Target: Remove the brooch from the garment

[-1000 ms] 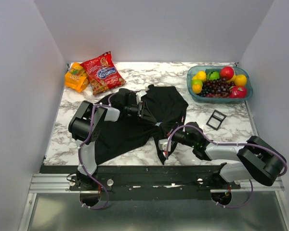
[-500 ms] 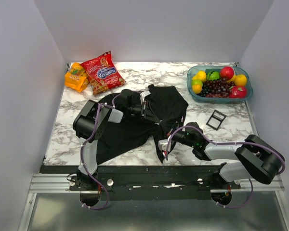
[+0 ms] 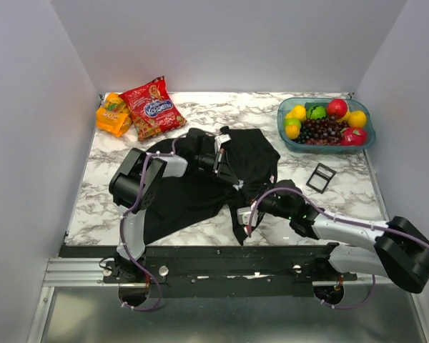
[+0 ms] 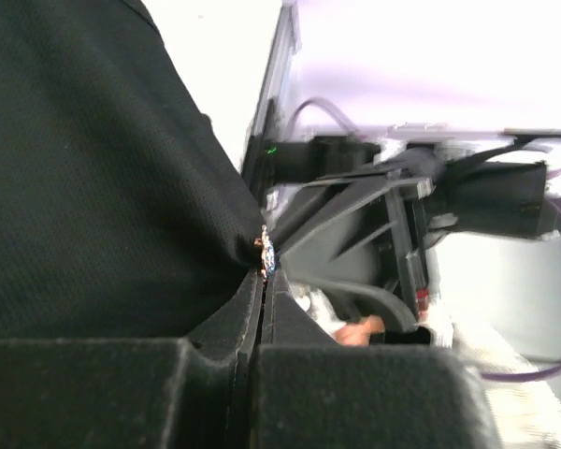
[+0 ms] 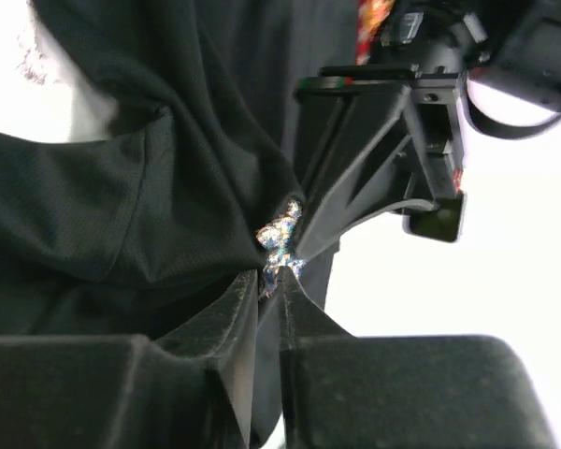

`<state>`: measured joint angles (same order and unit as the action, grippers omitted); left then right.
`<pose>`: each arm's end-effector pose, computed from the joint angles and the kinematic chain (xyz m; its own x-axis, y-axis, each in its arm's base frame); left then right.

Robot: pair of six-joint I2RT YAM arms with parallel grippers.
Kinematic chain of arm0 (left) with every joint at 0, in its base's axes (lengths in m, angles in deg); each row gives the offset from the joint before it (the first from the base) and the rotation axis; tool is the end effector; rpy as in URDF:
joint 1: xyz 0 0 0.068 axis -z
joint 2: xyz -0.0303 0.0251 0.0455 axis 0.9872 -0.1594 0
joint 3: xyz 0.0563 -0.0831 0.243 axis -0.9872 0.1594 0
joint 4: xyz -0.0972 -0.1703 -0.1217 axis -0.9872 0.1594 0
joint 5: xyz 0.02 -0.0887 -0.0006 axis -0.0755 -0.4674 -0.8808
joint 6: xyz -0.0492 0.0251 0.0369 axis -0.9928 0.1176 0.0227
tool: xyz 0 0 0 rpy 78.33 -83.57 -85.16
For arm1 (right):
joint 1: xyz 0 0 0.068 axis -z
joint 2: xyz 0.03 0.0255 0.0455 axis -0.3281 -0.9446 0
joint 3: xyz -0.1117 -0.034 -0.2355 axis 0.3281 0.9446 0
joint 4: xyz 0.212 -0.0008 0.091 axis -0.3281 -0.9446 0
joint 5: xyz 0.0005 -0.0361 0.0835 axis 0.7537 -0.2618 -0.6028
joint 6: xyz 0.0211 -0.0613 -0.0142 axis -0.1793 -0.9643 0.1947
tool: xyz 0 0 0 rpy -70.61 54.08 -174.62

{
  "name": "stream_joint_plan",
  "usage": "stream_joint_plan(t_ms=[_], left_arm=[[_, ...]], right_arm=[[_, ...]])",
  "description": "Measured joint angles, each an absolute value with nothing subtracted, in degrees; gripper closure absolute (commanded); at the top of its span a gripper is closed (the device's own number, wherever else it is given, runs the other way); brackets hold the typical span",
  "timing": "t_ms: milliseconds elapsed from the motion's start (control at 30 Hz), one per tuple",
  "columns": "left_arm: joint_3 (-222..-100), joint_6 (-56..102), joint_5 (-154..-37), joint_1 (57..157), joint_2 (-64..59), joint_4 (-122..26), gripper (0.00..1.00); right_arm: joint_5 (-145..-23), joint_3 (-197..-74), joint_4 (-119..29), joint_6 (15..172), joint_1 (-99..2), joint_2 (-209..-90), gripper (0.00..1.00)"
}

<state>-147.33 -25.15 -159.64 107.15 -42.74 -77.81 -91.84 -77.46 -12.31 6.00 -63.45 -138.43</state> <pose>0.3149 -0.2118 0.1553 -0.9768 0.1917 -0.0954 0.1184 0.1119 -0.9866 0.1531 0.1696 0.1778 0.8027 -0.5413 -0.2503 -0.3878 -0.1550 -0.9086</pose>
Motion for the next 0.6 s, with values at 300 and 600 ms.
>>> stream_joint_plan(t_ms=[300, 600], left_arm=[[-160.67, 26.52, -147.61, 107.96, -36.01, -25.41, 1.00], [-145.04, 33.52, -143.64, 107.96, -21.76, -25.09, 1.00]], right_arm=[[-91.14, -94.20, -42.41, 33.37, -63.38, -129.87, 0.56], [-106.53, -103.95, -54.21, 54.96, -56.13, -139.42, 0.60]])
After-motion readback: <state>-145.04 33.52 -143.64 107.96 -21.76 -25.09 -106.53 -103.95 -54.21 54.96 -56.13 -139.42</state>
